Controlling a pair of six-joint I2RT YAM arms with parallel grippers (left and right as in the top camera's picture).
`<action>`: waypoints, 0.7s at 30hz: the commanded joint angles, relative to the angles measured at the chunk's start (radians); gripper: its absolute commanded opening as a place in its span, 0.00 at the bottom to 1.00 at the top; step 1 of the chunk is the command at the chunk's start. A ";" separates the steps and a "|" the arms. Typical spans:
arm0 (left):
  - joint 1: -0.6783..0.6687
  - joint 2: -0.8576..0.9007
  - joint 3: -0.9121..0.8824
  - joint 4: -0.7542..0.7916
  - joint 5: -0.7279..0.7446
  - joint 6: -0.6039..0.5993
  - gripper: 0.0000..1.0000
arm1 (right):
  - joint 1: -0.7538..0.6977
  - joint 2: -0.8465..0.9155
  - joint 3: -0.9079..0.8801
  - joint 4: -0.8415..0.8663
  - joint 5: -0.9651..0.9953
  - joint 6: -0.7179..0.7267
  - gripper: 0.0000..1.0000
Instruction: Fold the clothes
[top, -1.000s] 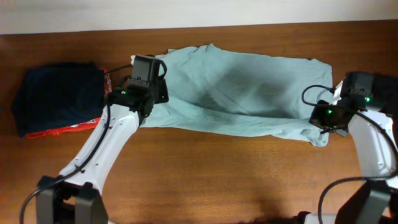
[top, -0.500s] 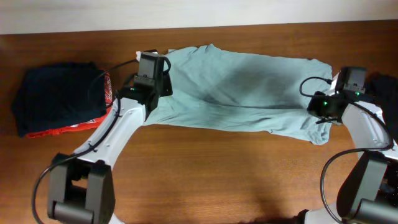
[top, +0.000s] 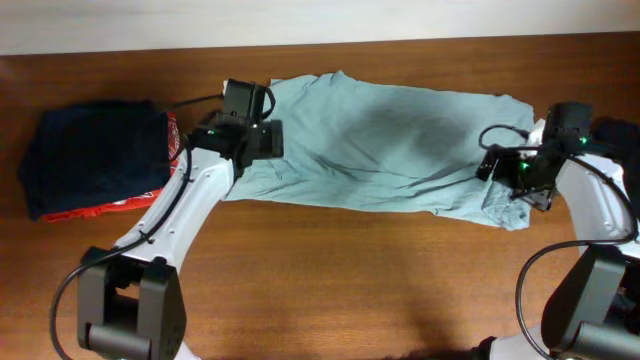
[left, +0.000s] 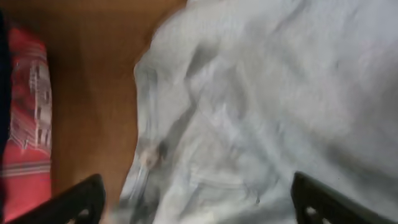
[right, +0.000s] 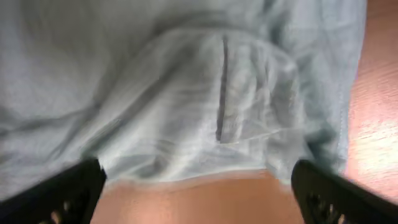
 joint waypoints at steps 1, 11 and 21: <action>0.002 0.010 0.013 -0.112 0.022 0.012 0.69 | -0.002 0.002 0.012 -0.069 -0.017 0.002 0.99; 0.001 0.122 0.011 -0.092 0.166 0.012 0.01 | 0.111 0.003 -0.040 0.011 -0.046 -0.047 0.04; -0.042 0.141 0.011 -0.030 0.192 0.013 0.01 | 0.458 0.072 -0.040 0.229 -0.003 -0.127 0.04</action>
